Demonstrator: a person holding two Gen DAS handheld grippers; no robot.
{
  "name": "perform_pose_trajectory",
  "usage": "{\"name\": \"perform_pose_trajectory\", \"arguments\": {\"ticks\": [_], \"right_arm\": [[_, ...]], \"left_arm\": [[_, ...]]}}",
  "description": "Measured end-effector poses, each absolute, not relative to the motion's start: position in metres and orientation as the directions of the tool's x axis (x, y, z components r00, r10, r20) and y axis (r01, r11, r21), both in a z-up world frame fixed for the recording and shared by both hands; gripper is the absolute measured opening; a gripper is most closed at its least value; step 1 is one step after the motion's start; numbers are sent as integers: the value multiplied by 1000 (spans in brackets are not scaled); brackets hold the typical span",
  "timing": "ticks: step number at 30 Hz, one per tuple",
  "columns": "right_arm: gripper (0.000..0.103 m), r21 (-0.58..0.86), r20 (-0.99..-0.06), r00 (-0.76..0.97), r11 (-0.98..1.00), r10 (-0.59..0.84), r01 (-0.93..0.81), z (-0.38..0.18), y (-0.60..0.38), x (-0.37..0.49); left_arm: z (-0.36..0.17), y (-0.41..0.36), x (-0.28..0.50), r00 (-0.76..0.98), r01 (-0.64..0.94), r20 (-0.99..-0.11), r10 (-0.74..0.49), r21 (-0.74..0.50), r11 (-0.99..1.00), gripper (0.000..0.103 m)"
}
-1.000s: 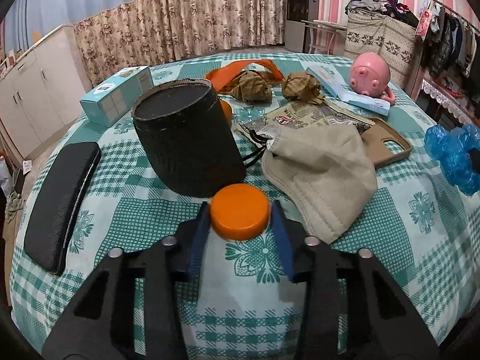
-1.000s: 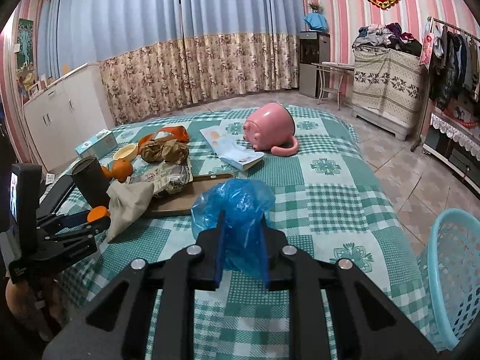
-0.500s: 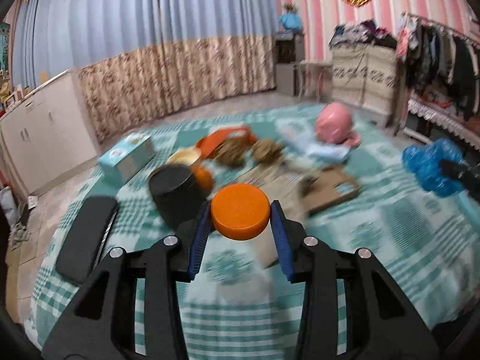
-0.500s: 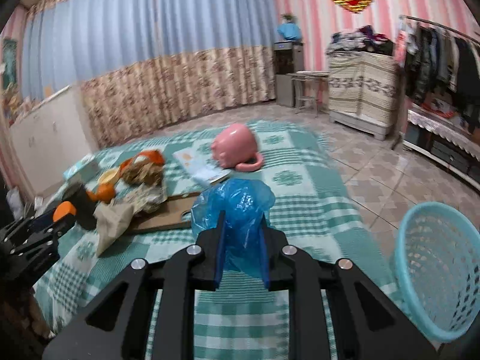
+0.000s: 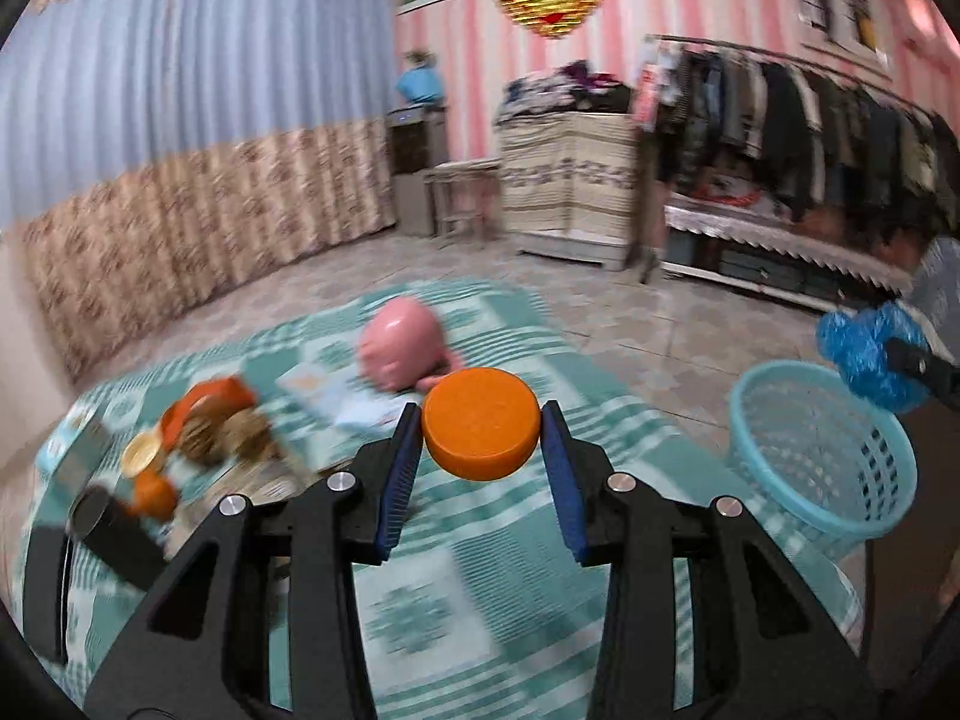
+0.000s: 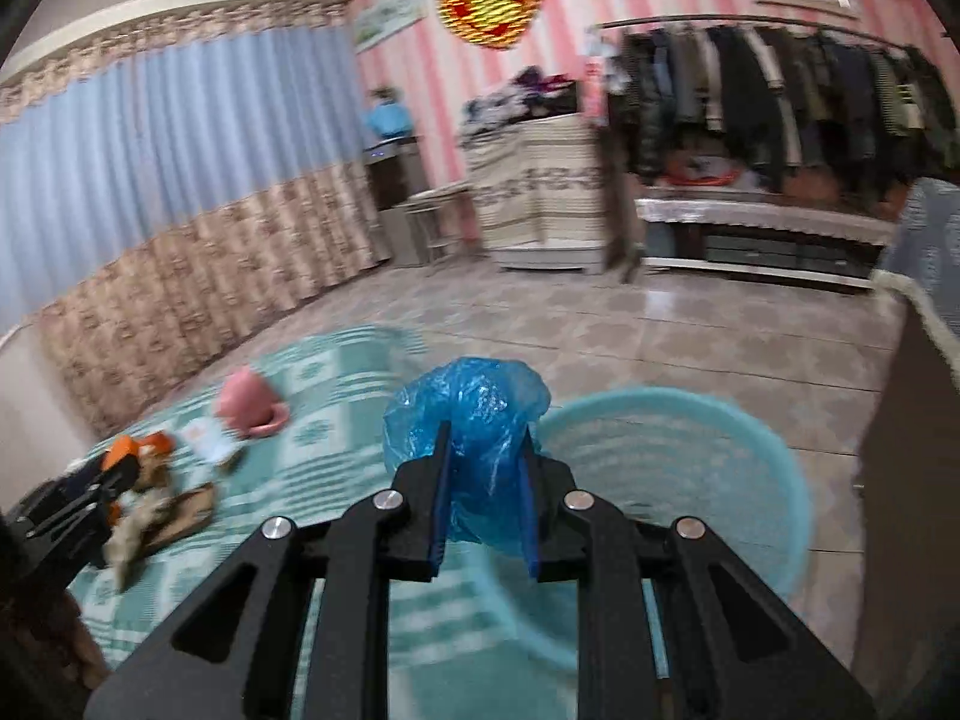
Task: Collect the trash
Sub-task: 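Carry the lid and bag to the blue basket and release both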
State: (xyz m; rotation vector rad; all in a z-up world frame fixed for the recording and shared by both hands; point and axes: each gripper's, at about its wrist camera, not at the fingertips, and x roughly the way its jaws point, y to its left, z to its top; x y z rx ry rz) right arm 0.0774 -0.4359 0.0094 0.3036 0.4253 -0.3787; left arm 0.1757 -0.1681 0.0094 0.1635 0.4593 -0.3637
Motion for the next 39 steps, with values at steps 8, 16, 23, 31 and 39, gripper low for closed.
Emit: {"name": "perform_pose_trajectory", "arguments": {"ticks": [8, 16, 23, 31, 39], "right_arm": [[19, 190, -458, 770, 797, -444, 573, -6, -496, 45], [19, 222, -467, 734, 738, -493, 638, -28, -534, 23], [19, 226, -490, 725, 732, -485, 643, -44, -538, 35], [19, 230, -502, 731, 743, -463, 628, -51, -537, 39], [19, 231, -513, 736, 754, -442, 615, -55, -535, 46]], "left_arm": [[-9, -244, 174, 747, 517, -508, -428, 40, 855, 39], [-16, -333, 177, 664, 659, -512, -544, 58, 750, 39], [-43, -386, 189, 592, 732, -567, -573, 80, 677, 39], [-54, -413, 208, 569, 743, -604, -559, 87, 663, 48], [-46, -397, 217, 617, 690, -586, -526, 82, 719, 86]]}}
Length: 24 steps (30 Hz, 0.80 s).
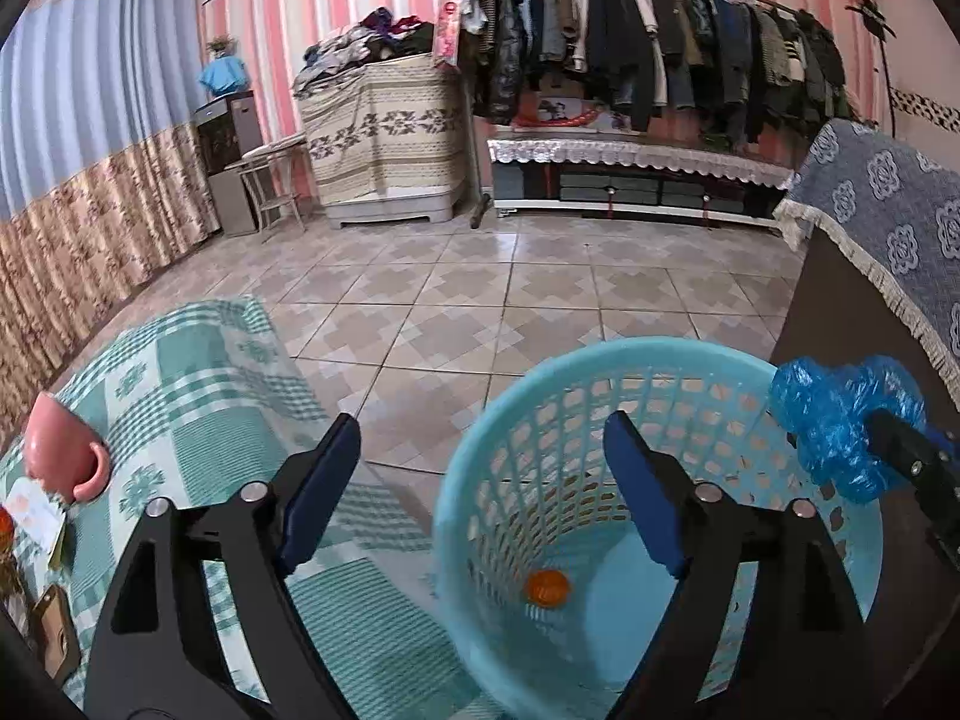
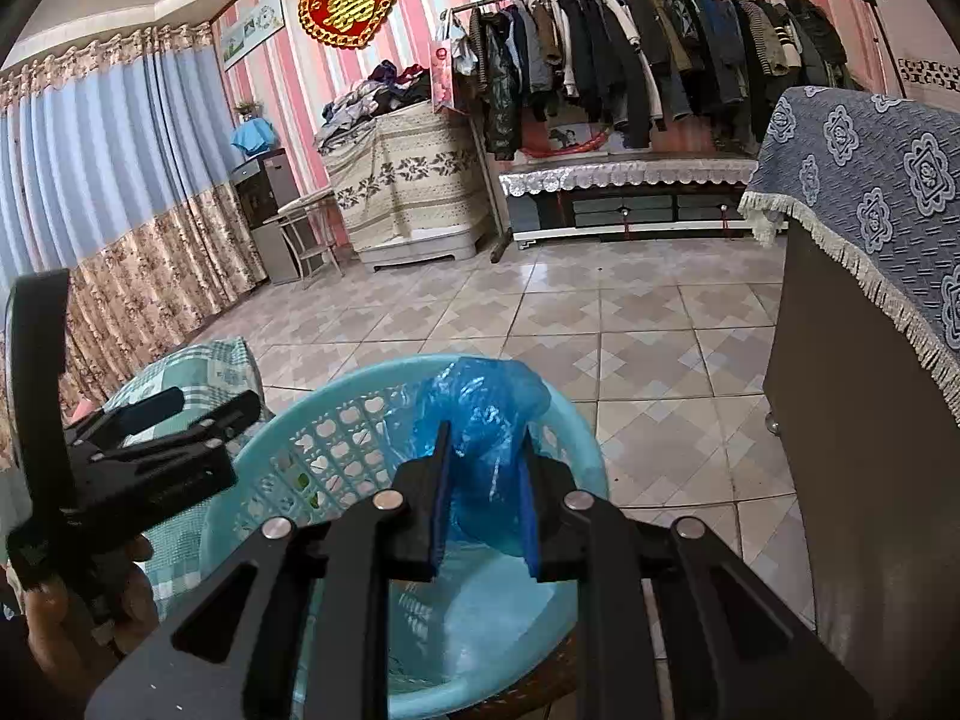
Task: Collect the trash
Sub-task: 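Carry the lid and bag to the blue basket and release both, then move both tools back over the table toward the black cup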
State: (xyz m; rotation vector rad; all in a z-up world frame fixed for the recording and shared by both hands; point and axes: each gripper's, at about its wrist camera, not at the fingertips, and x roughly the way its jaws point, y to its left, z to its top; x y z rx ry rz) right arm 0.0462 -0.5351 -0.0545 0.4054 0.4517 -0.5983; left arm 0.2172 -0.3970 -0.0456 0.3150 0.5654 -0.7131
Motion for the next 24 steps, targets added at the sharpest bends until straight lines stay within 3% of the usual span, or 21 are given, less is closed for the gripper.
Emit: {"name": "perform_pose_trajectory", "arguments": {"ticks": [2, 12, 14, 15, 24], "right_arm": [[19, 226, -511, 740, 762, -438, 607, -55, -532, 53], [24, 212, -546, 739, 788, -395, 578, -72, -526, 92], [48, 202, -539, 727, 772, -426, 603, -73, -527, 92], [71, 205, -530, 728, 768, -435, 607, -72, -526, 89], [95, 127, -487, 707, 760, -512, 637, -63, -514, 82]], "left_arm": [[-43, -388, 219, 638, 668, -577, -510, 84, 739, 94], [-36, -337, 229, 690, 588, -566, -450, 76, 805, 97], [-33, -326, 230, 704, 571, -558, -440, 76, 817, 97], [-32, -321, 231, 712, 562, -553, -433, 78, 823, 97], [-11, -265, 231, 755, 475, -530, -386, 35, 880, 98]]}}
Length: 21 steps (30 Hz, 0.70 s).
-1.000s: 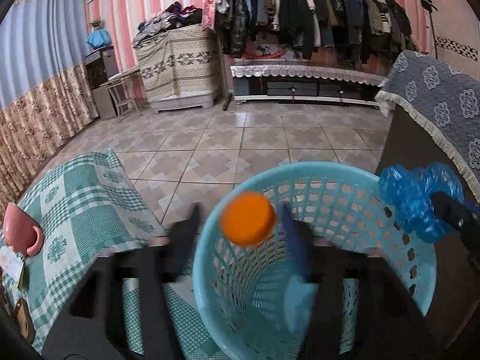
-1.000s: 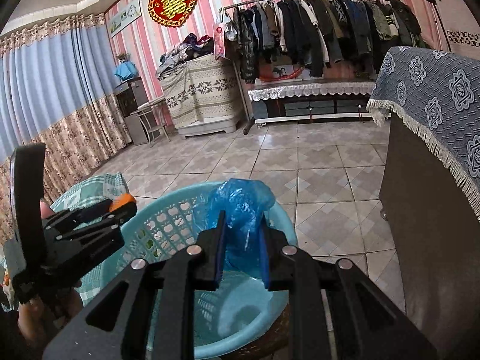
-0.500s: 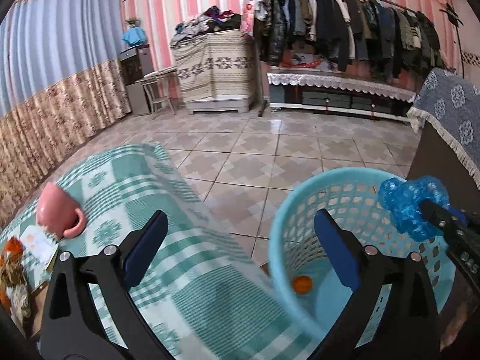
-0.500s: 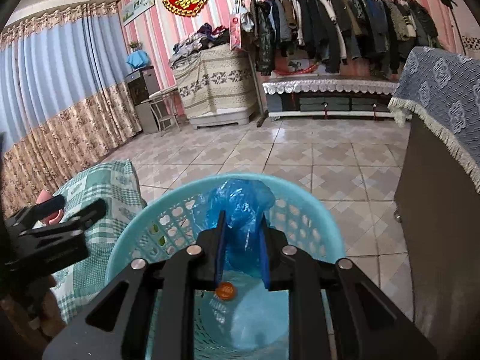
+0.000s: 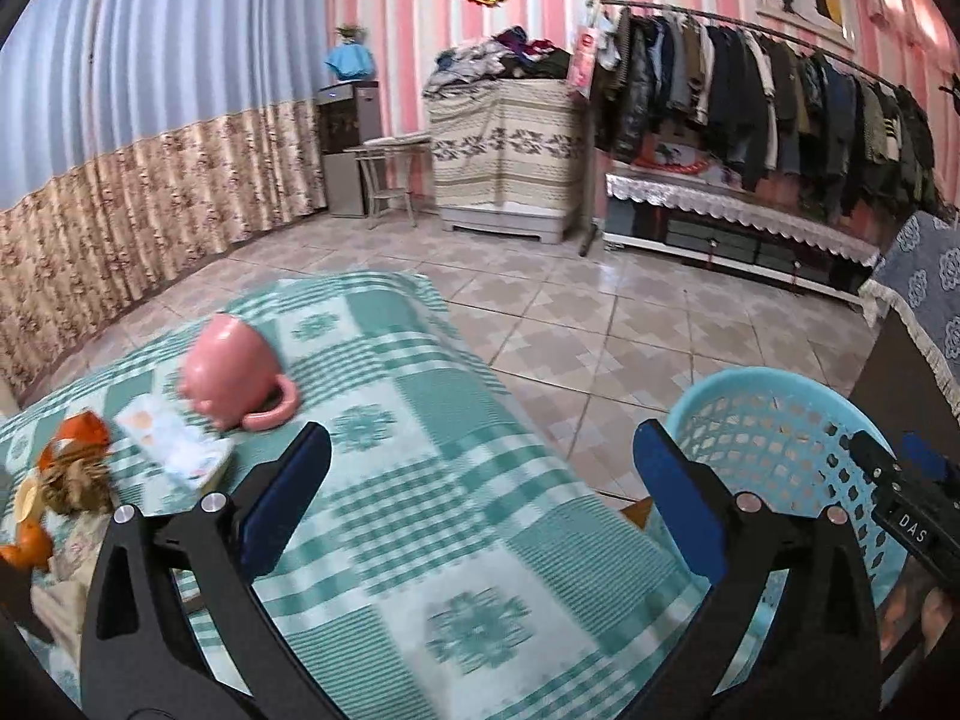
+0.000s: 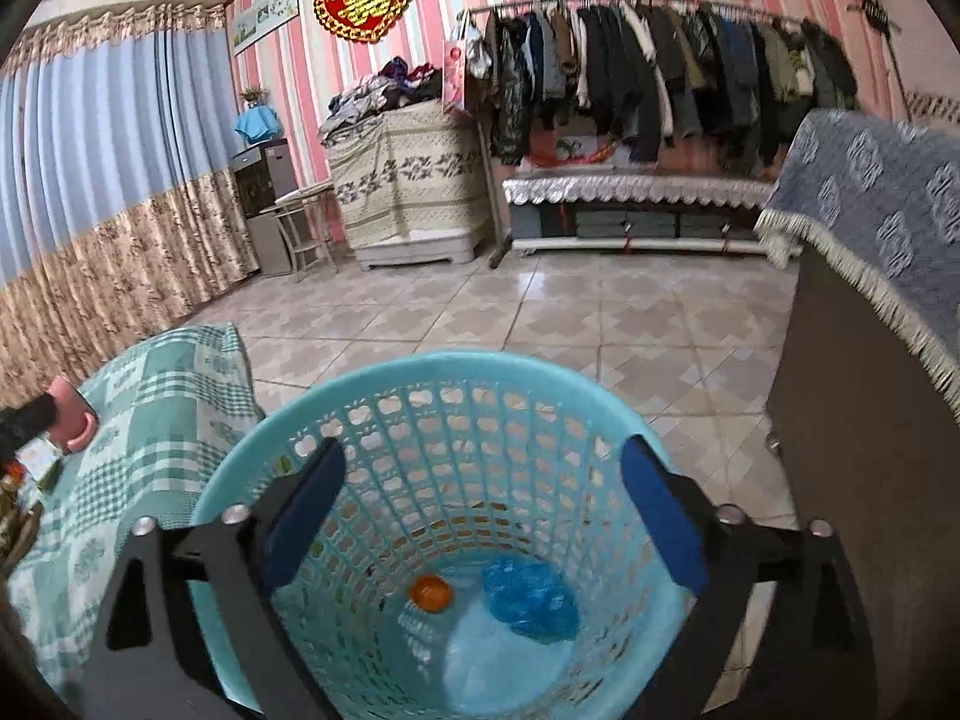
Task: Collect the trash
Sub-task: 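Move both tools back over the table toward the black cup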
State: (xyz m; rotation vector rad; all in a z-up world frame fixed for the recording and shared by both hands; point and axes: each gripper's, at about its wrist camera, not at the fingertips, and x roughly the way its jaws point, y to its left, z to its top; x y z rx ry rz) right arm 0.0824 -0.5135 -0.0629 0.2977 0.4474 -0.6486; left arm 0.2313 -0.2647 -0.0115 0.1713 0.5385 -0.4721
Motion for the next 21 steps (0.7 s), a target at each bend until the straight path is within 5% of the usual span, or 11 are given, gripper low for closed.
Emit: {"name": "perform_pose_trajectory", "arguments": {"ticks": [10, 21], "right_arm": [[96, 134, -460, 753, 801, -470, 583, -29, -475, 79], [96, 129, -439, 863, 933, -250, 336, 8, -363, 140]], "left_arm": [[2, -178, 208, 810, 360, -503, -301, 22, 933, 98], [-7, -53, 189, 853, 139, -511, -110, 19, 990, 98]]}}
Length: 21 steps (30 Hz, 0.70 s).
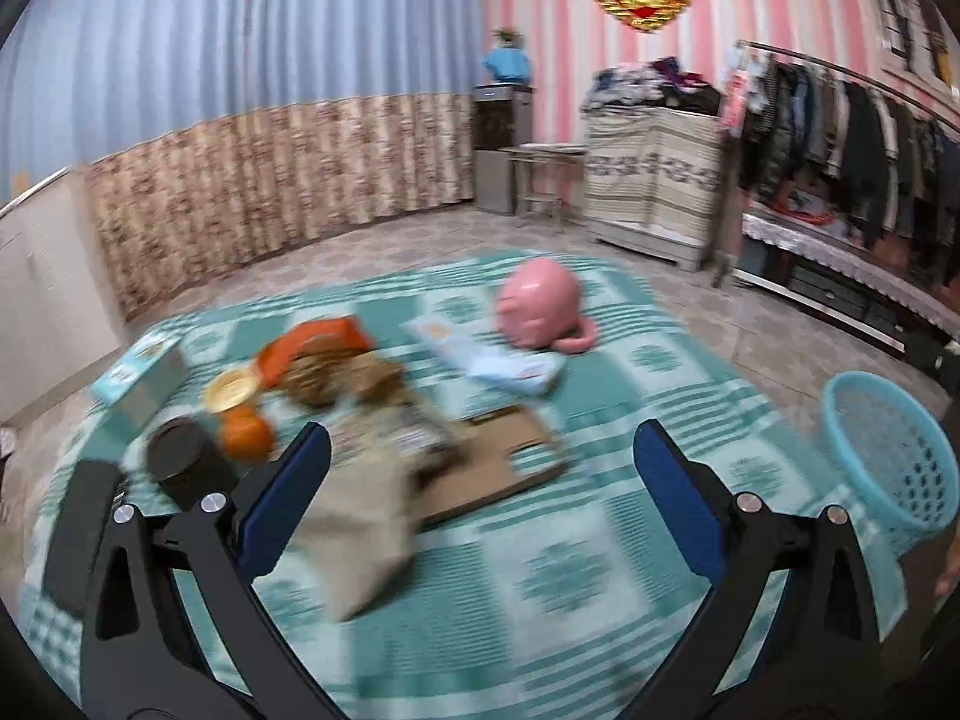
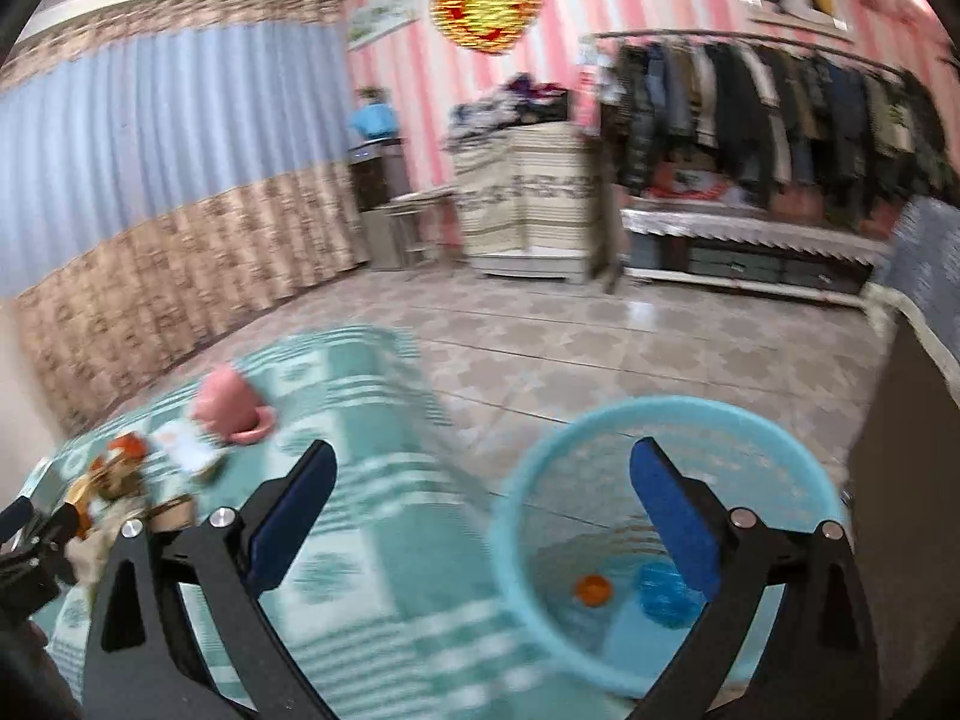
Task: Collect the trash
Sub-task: 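Move both tools back over the table toward the black cup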
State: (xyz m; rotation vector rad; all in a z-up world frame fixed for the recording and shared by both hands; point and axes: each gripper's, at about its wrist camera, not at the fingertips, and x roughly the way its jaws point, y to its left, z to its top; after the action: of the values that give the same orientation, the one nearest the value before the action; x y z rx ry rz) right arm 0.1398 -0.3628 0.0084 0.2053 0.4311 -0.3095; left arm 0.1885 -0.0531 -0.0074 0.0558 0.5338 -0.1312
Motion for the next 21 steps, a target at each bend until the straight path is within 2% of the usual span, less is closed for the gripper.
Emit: {"name": "perform_pose_trajectory", "arguments": {"ticks": [5, 10, 15, 21], "right_arm": [[96, 72, -428, 892, 978, -146, 194, 14, -302, 171], [96, 20, -465, 883, 996, -64, 82, 0, -247, 202], [96, -29, -501, 865, 999, -28, 15, -21, -217, 216], [96, -73, -547, 836, 997, -50, 11, -49, -209, 217]], "left_arm": [[-18, 4, 190, 850, 24, -527, -6, 27, 999, 98], [-29, 52, 195, 836, -73, -541, 89, 52, 996, 98], [-42, 83, 203, 818, -123, -560, 130, 51, 991, 98], [-52, 102, 227, 805, -144, -577, 140, 39, 989, 98]]}}
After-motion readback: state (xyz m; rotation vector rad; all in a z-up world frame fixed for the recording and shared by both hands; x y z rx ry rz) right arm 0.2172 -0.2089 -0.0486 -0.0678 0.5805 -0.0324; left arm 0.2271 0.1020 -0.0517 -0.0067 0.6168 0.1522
